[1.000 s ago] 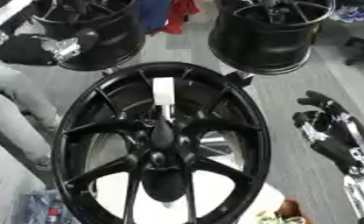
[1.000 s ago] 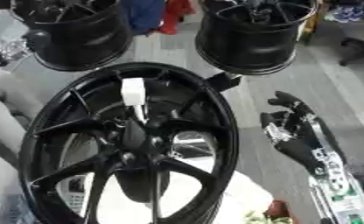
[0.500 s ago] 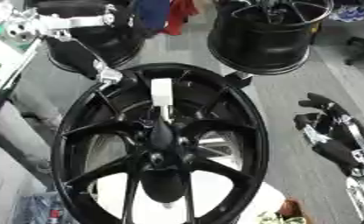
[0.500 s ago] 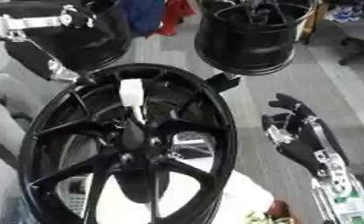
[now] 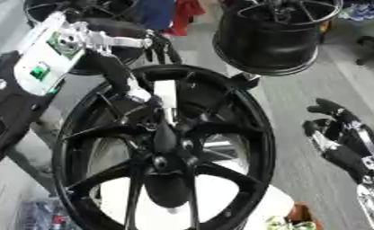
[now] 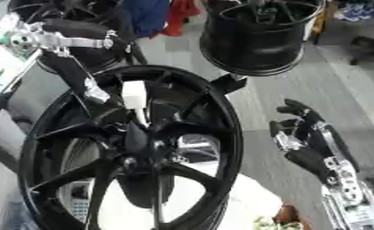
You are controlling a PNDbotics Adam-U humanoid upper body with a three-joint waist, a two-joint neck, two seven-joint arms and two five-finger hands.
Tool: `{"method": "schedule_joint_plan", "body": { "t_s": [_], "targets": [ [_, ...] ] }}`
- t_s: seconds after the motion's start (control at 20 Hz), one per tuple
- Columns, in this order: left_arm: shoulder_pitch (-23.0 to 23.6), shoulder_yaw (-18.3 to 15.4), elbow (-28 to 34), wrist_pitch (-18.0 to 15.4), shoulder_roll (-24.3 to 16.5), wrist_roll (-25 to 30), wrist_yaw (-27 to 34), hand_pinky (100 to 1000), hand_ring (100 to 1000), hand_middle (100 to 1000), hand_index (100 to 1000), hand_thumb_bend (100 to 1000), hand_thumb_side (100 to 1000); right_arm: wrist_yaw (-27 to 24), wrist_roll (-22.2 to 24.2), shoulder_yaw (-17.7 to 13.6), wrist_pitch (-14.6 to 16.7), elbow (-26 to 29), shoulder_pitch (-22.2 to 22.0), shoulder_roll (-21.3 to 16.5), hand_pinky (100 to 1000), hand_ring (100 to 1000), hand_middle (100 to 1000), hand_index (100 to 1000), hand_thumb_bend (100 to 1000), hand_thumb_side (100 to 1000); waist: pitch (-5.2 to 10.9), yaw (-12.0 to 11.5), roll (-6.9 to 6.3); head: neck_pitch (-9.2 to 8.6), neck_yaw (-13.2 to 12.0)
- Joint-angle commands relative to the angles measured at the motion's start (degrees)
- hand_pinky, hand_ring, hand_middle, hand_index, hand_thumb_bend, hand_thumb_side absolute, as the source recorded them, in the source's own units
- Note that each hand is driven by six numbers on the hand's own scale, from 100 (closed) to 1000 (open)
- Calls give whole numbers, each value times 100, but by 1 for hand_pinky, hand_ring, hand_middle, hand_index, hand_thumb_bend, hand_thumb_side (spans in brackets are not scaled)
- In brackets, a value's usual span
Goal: Pull the pin out of the wheel hub.
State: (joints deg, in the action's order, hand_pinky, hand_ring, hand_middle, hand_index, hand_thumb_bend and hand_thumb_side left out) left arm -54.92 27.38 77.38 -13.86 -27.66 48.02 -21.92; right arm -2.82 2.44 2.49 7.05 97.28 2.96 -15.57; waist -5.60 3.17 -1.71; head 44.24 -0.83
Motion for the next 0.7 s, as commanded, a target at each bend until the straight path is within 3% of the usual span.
{"method": "schedule_joint_plan", "body": {
  "t_s": [0.05,0.35,0.7],
  "targets": [
    [-88,12,-104,36,34,-8,-81,711,789,817,903,560,582,15,6,-12,8,51,45,-93,641,652,772,886,259,267,72,7,10,-12,-25],
    [-39,48,-281,52,131,-81,-247,694,781,813,900,543,573,12,10,-10,11,50,50,-83,641,652,772,886,258,268,65,18,19,-12,-33],
    [-5,38,-431,68,201,-302,-556,740,783,808,896,513,556,7,19,-8,13,48,53,-72,641,652,772,886,256,269,61,34,23,-12,-46]
  ]
}}
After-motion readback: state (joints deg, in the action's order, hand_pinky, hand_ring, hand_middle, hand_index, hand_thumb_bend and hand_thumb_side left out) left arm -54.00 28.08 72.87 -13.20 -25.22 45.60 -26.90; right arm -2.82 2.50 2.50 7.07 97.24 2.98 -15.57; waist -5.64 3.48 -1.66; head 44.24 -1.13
